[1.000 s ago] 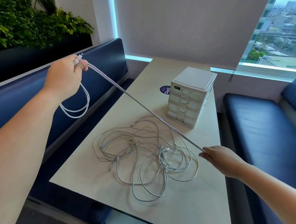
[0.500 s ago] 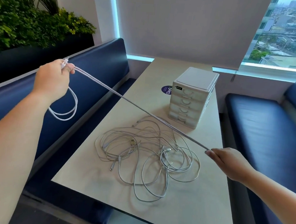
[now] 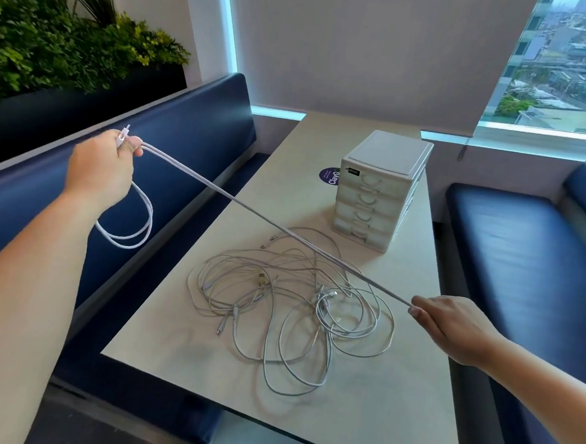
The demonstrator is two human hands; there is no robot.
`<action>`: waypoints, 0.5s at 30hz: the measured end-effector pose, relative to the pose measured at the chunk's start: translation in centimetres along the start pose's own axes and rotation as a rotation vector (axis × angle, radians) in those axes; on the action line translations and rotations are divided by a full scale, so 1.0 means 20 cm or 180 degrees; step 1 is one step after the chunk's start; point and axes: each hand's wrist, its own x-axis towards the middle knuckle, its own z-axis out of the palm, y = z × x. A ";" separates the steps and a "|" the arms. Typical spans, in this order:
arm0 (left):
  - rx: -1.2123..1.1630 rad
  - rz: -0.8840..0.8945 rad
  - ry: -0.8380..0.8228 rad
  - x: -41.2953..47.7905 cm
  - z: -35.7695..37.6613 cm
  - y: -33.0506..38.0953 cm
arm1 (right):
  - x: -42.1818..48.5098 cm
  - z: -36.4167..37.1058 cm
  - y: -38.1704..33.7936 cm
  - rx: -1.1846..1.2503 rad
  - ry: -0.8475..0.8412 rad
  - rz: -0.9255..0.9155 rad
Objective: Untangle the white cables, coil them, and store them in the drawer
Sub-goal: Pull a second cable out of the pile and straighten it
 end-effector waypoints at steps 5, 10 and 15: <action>-0.1038 -0.0491 -0.1011 -0.03 0.00 -0.01 | -0.02 0.03 0.06 0.0226 -0.0291 0.0143; -0.1179 -0.0430 -0.1980 -0.14 0.01 0.08 | -0.01 0.00 0.17 -0.0384 -0.0863 0.0491; -0.0021 0.0334 -0.3507 -0.32 0.14 0.18 | 0.05 -0.09 0.16 -0.1266 -0.1642 0.0187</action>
